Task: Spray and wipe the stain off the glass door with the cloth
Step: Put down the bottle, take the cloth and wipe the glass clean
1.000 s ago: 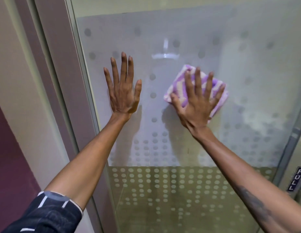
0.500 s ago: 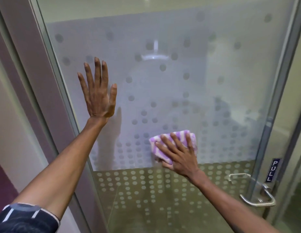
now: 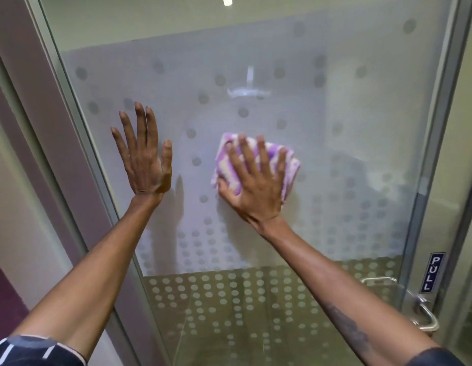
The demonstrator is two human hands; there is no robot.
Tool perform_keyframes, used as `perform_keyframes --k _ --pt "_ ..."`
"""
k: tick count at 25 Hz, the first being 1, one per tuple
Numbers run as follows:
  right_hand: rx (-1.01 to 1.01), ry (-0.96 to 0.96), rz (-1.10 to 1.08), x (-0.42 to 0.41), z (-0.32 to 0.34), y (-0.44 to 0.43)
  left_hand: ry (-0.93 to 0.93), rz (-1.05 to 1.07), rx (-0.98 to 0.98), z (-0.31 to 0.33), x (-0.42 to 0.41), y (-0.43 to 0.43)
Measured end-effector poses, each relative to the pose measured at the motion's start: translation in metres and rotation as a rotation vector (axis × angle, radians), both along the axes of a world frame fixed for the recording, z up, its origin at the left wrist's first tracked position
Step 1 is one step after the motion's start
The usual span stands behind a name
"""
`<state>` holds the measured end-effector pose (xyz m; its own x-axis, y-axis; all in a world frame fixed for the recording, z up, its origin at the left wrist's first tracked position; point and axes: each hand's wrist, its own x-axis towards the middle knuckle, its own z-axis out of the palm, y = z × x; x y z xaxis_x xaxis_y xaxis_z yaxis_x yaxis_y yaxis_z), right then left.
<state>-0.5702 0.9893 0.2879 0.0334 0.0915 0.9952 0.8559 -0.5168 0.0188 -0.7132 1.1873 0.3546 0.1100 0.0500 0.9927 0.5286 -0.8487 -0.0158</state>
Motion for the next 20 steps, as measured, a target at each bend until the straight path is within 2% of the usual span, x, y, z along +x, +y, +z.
perform_keyframes --k 2,4,7,11,14,17,20 --pt "-0.163 -0.095 0.069 -0.010 -0.043 -0.001 0.012 -0.006 -0.001 0.000 -0.002 0.002" --pt "-0.285 -0.181 0.045 0.005 -0.086 -0.022 0.009 -0.002 0.004 0.000 -0.004 0.001" --pt "-0.282 -0.173 -0.066 0.052 -0.108 -0.076 0.016 -0.010 0.005 0.000 -0.004 -0.002" --pt "0.033 0.133 -0.184 0.095 -0.047 -0.111 0.009 -0.010 -0.004 -0.001 -0.003 -0.005" --pt "0.264 0.326 -0.150 0.068 0.022 -0.074 0.010 -0.014 -0.009 0.000 -0.002 -0.006" --pt "0.241 0.220 -0.082 0.019 0.045 -0.021 0.016 -0.004 -0.010 0.001 -0.003 -0.009" --pt "-0.008 0.014 0.057 -0.020 0.017 0.010 0.017 -0.006 -0.030 0.002 -0.004 -0.013"
